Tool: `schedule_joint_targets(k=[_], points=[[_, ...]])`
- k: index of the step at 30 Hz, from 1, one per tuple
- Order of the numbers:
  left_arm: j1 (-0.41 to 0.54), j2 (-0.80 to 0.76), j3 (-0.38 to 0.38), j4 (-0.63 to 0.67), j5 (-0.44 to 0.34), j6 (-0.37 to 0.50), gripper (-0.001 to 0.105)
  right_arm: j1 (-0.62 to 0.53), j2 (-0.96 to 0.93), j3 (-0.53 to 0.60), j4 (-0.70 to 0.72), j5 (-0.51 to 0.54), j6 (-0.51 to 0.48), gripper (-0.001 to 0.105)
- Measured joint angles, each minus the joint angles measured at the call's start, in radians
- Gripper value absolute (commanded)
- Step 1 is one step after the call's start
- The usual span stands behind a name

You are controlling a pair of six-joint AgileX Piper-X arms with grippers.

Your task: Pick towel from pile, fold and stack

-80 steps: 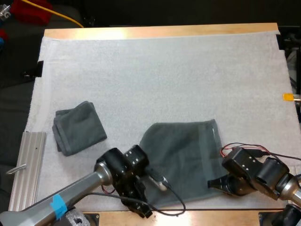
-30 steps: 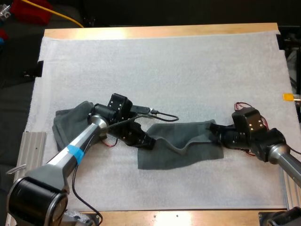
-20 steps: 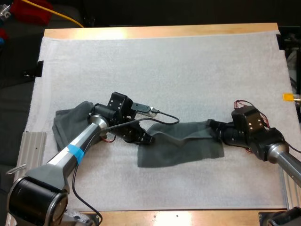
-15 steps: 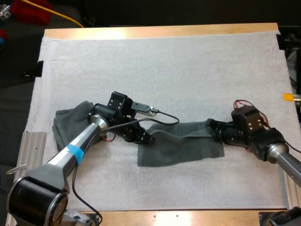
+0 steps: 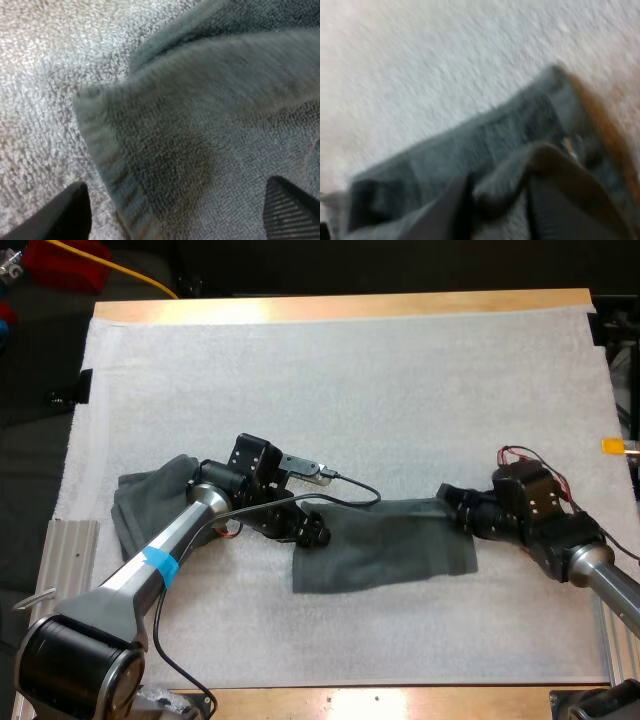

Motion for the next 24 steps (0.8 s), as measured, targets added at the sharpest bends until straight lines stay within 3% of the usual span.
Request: schedule_joint_targets(k=[3,11,24], points=[[0.000,0.000,0.000,0.000,0.000,0.000,0.070,0.000,0.000,0.000,-0.056,-0.034,-0.002,0.065],[0.000,-0.001,0.000,0.048,0.000,0.008,0.070,0.000,0.000,0.000,-0.086,-0.066,-0.067,0.065],[0.000,-0.238,0.000,0.075,-0.001,0.008,0.070,0.000,-0.100,0.000,0.146,-0.036,-0.270,0.065]])
